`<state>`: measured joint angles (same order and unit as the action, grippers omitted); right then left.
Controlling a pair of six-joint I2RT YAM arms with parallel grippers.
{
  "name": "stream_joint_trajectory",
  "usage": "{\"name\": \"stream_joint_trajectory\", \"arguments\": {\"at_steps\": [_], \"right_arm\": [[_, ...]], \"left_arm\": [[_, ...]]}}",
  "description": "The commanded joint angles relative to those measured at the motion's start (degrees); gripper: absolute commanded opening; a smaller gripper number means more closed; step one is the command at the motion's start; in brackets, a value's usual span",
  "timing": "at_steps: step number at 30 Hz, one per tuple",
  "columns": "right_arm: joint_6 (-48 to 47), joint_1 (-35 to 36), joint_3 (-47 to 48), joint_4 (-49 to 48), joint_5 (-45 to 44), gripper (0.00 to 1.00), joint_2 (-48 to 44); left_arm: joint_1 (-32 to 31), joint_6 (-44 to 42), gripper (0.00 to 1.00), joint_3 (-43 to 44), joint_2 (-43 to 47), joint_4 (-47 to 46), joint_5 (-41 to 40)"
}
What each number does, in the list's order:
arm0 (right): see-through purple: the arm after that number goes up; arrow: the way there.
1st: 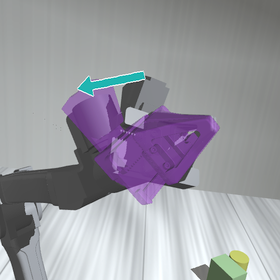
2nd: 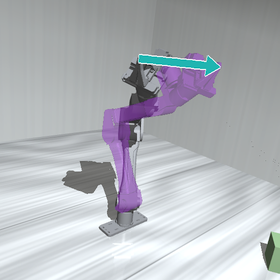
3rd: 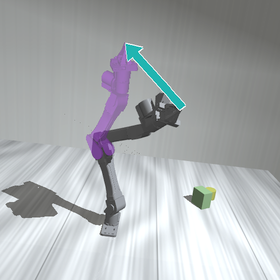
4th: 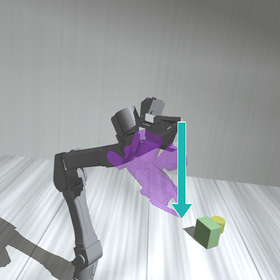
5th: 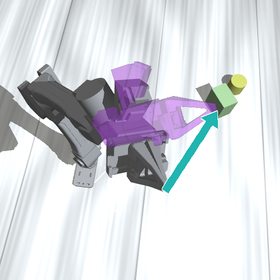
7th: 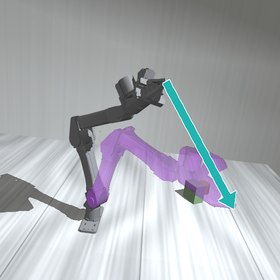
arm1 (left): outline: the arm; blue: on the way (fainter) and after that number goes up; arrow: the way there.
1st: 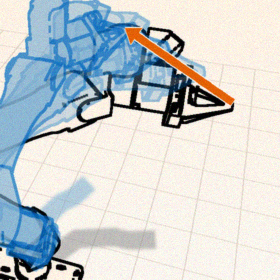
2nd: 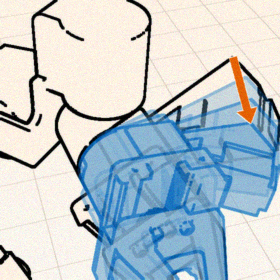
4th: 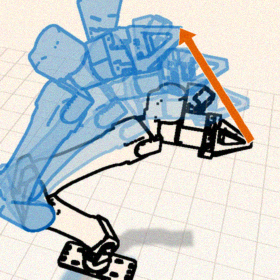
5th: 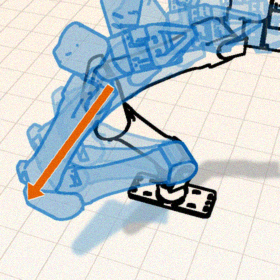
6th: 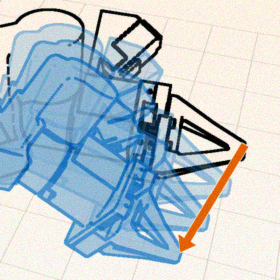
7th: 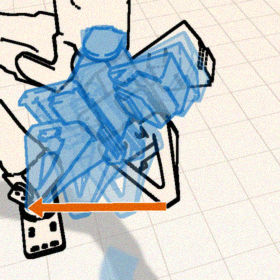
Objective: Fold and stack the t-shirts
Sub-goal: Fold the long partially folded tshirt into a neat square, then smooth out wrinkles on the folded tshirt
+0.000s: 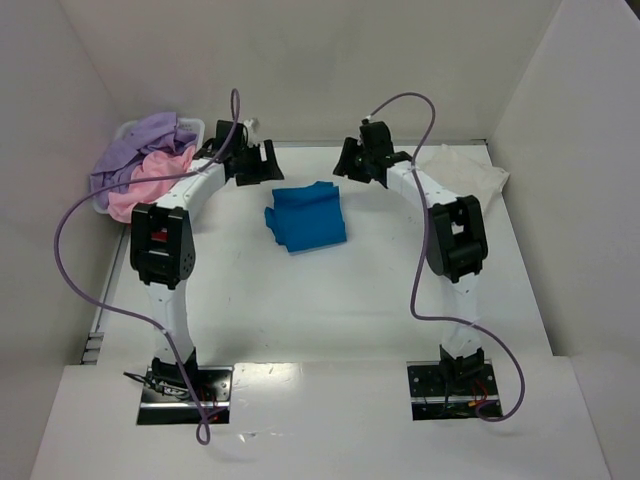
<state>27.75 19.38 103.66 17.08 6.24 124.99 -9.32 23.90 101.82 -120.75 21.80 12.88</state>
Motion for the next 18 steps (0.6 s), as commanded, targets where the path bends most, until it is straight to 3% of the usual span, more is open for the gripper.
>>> {"name": "stream_joint_trajectory", "arguments": {"at_steps": [1, 2, 3, 6, 8, 10, 18], "right_arm": [[-0.4, -0.5, -2.7, -4.4, 0.7, 0.54, -8.5], [0.6, -0.5, -6.3, -6.6, 1.3, 0.45, -9.5], [1.7, -0.5, -7.9, -7.5, 2.7, 0.24, -10.4], [2.9, -0.5, -12.3, -9.6, 7.4, 0.04, -11.5], [2.9, -0.5, -13.6, -10.4, 9.7, 0.00, -10.2], [3.4, -0.5, -13.6, -10.9, 12.1, 0.00, -9.1], [2.2, 0.0, -9.6, -9.6, 13.3, 0.01, -0.4]], "left_arm": [[-1.4, -4.1, 0.85, -1.5, 6.7, -3.3, 9.6], [-2.2, -4.9, 0.83, -2.1, 6.8, -3.3, 10.6], [-3.1, -5.5, 0.81, -2.6, 7.3, -3.3, 10.6], [-5.0, -5.2, 0.54, -5.1, 7.3, -4.0, 12.9], [-6.3, -4.4, 0.37, -6.5, 6.6, -6.4, 14.4], [-6.3, -3.6, 0.30, -7.3, 4.7, -7.0, 14.4], [-6.3, -2.5, 0.25, -4.1, -2.6, -7.7, 12.0]]}}
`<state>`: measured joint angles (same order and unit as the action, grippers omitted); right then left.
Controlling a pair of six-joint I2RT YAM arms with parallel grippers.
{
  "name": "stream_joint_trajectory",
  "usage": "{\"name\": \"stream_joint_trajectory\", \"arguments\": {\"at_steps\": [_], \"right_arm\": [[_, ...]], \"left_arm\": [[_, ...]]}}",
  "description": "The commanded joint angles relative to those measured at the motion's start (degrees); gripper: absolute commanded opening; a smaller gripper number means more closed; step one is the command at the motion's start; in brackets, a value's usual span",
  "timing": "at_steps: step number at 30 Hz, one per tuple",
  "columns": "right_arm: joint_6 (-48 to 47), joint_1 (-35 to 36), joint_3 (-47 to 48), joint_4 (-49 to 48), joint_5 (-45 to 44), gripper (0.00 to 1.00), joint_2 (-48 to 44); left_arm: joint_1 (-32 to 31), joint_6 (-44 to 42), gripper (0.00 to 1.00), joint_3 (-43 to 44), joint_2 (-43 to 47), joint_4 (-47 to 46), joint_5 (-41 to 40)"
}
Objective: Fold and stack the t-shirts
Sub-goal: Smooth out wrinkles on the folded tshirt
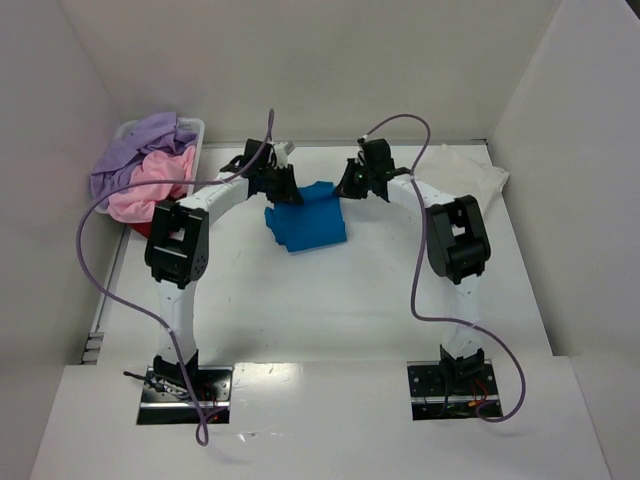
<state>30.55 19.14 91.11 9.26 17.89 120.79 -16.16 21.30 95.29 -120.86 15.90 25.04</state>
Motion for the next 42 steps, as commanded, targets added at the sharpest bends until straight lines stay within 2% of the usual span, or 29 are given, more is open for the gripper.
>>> {"name": "stream_joint_trajectory", "arguments": {"at_steps": [1, 9, 12, 20, 27, 31, 32, 35, 37, 39, 40, 42], "right_arm": [[-0.6, 0.3, 3.6, -1.1, 1.6, 0.01, 4.7], [-2.3, 0.3, 12.7, 1.2, 0.0, 0.02, 12.1], [-2.3, 0.3, 16.1, 2.3, -0.5, 0.04, 13.6], [-2.9, -0.2, 21.4, 3.0, -1.5, 0.09, 16.1], [-2.3, -0.2, 26.6, 4.0, -1.0, 0.09, 20.5], [-2.9, -0.8, 33.1, 7.3, -1.5, 0.09, 22.9], [-2.9, -0.8, 34.1, 8.3, -2.2, 0.09, 23.7], [-3.6, -2.0, 34.9, 9.8, -2.2, 0.11, 20.6], [-3.6, -3.3, 33.1, 9.2, -3.6, 0.15, 17.7], [-4.2, -3.8, 31.7, 9.2, -3.6, 0.24, 13.1], [-4.2, -3.8, 29.9, 9.2, -3.6, 0.26, 11.4], [-4.8, -3.8, 27.3, 9.2, -4.1, 0.30, 5.8]], "left_arm": [[1.3, 0.1, 0.25, 3.0, -3.7, -1.8, -0.2], [3.6, -0.6, 0.26, 11.4, -9.7, 0.2, -0.7], [3.6, -1.1, 0.30, 13.8, -11.4, 0.7, -0.7], [4.1, -1.1, 0.33, 15.6, -13.8, 0.7, -2.6], [4.6, -1.8, 0.34, 17.2, -15.6, 2.3, -6.7], [5.7, -2.4, 0.36, 18.5, -15.6, 3.3, -9.4], [5.7, -2.4, 0.39, 19.1, -15.6, 3.3, -9.4], [6.8, -3.5, 0.42, 19.8, -13.9, 4.0, -9.9], [7.5, -4.0, 0.49, 20.4, -11.9, 4.0, -10.5], [7.5, -4.6, 0.54, 20.9, -9.5, 5.2, -10.5], [7.5, -5.3, 0.59, 21.5, -8.5, 5.8, -9.8], [7.5, -5.8, 0.63, 20.6, -6.2, 6.5, -7.5]]}}
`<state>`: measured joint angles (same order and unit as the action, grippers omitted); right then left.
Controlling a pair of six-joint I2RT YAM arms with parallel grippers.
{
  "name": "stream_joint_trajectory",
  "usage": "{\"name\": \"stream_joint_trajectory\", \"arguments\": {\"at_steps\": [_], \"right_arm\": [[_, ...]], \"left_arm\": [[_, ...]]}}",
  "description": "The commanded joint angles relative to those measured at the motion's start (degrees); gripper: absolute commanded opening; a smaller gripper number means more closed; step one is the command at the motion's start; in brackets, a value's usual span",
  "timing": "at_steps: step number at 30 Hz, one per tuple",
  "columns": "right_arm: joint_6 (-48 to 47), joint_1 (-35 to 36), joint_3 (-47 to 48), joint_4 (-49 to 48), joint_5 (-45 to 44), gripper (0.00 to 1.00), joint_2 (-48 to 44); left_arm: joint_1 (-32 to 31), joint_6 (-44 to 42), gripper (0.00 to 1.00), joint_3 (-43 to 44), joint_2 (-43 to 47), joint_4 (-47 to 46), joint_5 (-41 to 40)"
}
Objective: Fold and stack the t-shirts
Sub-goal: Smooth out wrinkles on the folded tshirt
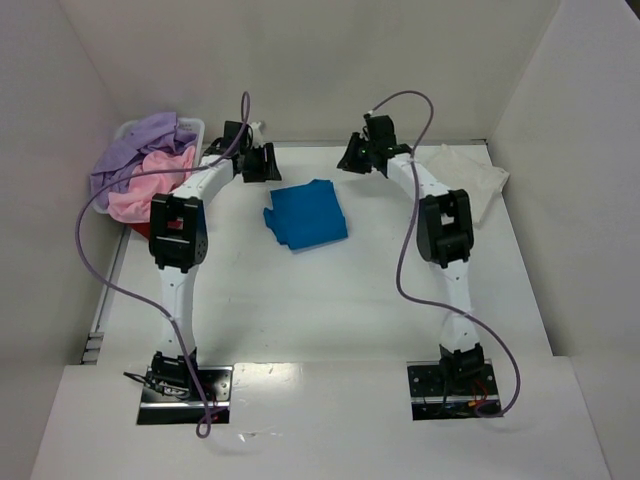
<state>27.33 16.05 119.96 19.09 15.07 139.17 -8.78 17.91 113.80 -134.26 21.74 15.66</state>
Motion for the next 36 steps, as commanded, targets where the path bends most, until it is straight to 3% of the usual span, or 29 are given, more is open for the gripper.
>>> {"name": "stream_joint_trajectory", "arguments": {"at_steps": [1, 4, 5, 7, 10, 13, 16, 20, 28, 36], "right_arm": [[-1.6, -0.8, -5.7, -2.5, -1.3, 0.31, -14.7], [-0.3, -0.8, -16.1, -5.9, 0.0, 0.33, -23.1], [0.3, -0.8, -19.1, -6.9, 0.9, 0.29, -25.2], [2.2, -0.8, -28.1, -9.0, 1.5, 0.12, -31.0], [4.4, -0.8, -38.3, -12.5, 4.3, 0.00, -35.3], [4.9, 0.6, -44.9, -14.6, 5.8, 0.00, -37.7], [4.9, 2.6, -47.8, -15.3, 7.0, 0.00, -36.6], [5.5, 4.9, -49.1, -16.7, 7.6, 0.00, -34.0], [4.3, 6.5, -47.8, -15.2, 6.4, 0.00, -25.3], [2.6, 6.0, -49.8, -11.7, -1.6, 0.00, -27.2]], "left_arm": [[0.1, -2.4, 0.65, 1.0, 10.1, 0.7, 2.7], [-2.5, -3.6, 0.68, -4.5, 15.8, 0.7, 4.5], [-3.0, -3.6, 0.68, -6.0, 17.0, 0.7, 5.3], [-3.5, -3.6, 0.68, -10.5, 20.2, -0.5, 9.4], [-6.2, -2.3, 0.60, -14.7, 23.0, -2.2, 13.2], [-9.2, -0.7, 0.48, -19.9, 23.8, -3.7, 12.0], [-9.9, 2.5, 0.34, -26.0, 24.3, -5.5, 12.0], [-10.6, 5.5, 0.23, -35.6, 26.7, -9.5, 10.5], [-10.6, 8.2, 0.17, -41.0, 23.5, -10.1, 8.9], [-10.6, 8.2, 0.16, -42.9, 23.0, -7.8, 5.5]]}}
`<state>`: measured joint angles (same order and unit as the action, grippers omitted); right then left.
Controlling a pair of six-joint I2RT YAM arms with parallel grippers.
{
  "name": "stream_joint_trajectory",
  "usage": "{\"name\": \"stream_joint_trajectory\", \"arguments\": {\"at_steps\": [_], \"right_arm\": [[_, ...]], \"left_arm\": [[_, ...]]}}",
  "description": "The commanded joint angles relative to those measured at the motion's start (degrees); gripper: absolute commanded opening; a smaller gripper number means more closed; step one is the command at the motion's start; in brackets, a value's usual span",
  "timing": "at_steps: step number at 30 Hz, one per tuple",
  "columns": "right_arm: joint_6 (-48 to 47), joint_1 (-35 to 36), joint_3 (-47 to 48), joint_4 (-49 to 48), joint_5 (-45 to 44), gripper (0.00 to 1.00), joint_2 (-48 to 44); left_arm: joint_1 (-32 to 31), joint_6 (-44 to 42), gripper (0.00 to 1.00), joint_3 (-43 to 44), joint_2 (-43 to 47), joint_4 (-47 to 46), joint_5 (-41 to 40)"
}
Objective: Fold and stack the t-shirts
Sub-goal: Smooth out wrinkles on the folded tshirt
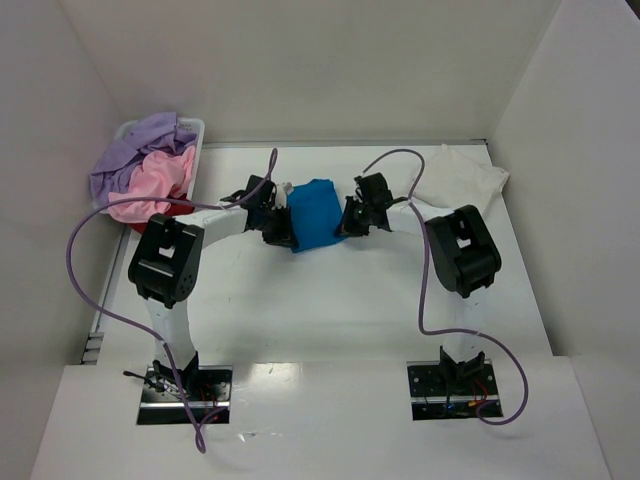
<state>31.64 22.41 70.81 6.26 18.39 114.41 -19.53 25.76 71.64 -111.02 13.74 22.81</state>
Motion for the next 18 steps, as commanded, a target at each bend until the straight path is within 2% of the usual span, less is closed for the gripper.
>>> {"name": "stream_joint_trajectory", "arguments": {"at_steps": [1, 12, 18], "right_arm": [[-1.8, -1.1, -1.2, 1.1, -4.9, 0.00, -2.4], [-1.8, -2.5, -2.3, 2.3, -4.3, 0.00, -8.6], [-1.2, -3.0, 0.7, 3.4, -3.2, 0.03, -14.6]], "left_arm": [[0.2, -0.3, 0.16, -1.2, -0.2, 1.0, -2.3], [0.2, -2.8, 0.16, -1.6, 3.5, 6.3, -1.1], [0.2, -2.8, 0.24, 1.1, 11.2, 7.4, 3.6]]}}
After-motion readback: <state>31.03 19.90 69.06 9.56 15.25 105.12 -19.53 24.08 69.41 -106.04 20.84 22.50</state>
